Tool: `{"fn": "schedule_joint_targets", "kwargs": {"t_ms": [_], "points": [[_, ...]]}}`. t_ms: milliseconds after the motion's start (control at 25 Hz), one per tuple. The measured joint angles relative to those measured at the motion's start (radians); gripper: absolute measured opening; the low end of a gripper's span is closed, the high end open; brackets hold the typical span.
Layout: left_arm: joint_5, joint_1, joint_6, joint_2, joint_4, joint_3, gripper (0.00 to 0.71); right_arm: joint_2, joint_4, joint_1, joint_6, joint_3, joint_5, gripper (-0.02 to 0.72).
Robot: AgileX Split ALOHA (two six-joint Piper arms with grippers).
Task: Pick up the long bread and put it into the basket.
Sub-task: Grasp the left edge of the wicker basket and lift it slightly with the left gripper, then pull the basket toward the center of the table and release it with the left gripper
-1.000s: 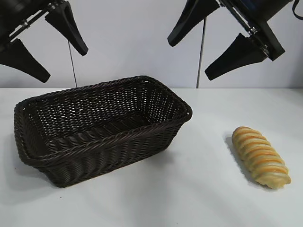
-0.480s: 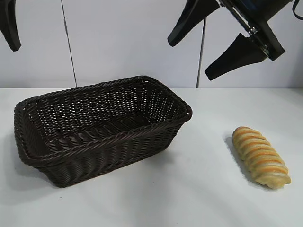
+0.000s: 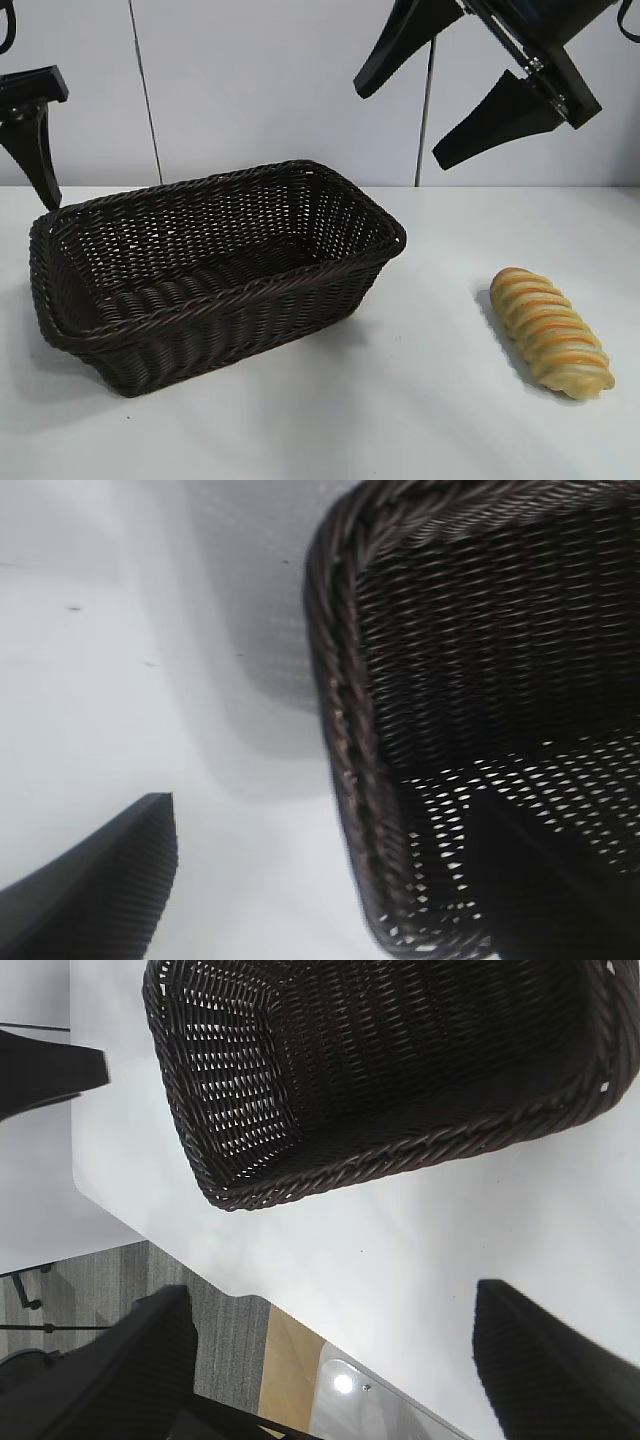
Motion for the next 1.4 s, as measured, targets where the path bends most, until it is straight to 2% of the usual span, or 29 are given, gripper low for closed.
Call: {"fn": "schedule_joint_targets", "kwargs": {"t_ms": [200, 360, 560, 600, 640, 720, 760, 840, 1040, 1120, 1320, 1400], "points": [[-0.108, -0.004, 0.004, 0.031, -0.035, 0.048, 0.57, 0.0, 0.0, 0.0, 0.0, 0.0, 0.0, 0.538], [-0.176, -0.028, 0.008, 0.105, -0.049, 0.053, 0.57, 0.0, 0.0, 0.0, 0.0, 0.0, 0.0, 0.538], [-0.221, -0.035, 0.028, 0.186, -0.05, 0.053, 0.566, 0.0, 0.0, 0.0, 0.0, 0.0, 0.0, 0.538], [-0.222, -0.035, 0.028, 0.19, -0.047, 0.053, 0.543, 0.0, 0.0, 0.0, 0.0, 0.0, 0.0, 0.538], [-0.222, -0.035, 0.028, 0.191, -0.046, 0.053, 0.491, 0.0, 0.0, 0.0, 0.0, 0.0, 0.0, 0.538], [-0.221, -0.035, 0.035, 0.191, -0.05, 0.053, 0.238, 0.0, 0.0, 0.0, 0.0, 0.0, 0.0, 0.538], [-0.219, -0.036, 0.04, 0.191, -0.05, 0.053, 0.149, 0.0, 0.0, 0.0, 0.0, 0.0, 0.001, 0.538], [-0.217, -0.034, 0.034, 0.19, -0.064, 0.051, 0.1, 0.0, 0.0, 0.0, 0.0, 0.0, 0.001, 0.538], [-0.131, -0.031, 0.034, 0.189, -0.058, 0.023, 0.1, 0.0, 0.0, 0.0, 0.0, 0.0, 0.001, 0.538], [-0.048, -0.018, 0.061, 0.183, -0.051, -0.035, 0.1, 0.0, 0.0, 0.0, 0.0, 0.0, 0.001, 0.538], [0.247, 0.028, 0.217, 0.178, -0.011, -0.249, 0.099, 0.0, 0.0, 0.0, 0.0, 0.0, 0.001, 0.538], [0.3, 0.036, 0.276, 0.178, -0.011, -0.322, 0.099, 0.0, 0.0, 0.0, 0.0, 0.0, 0.001, 0.538]]}}
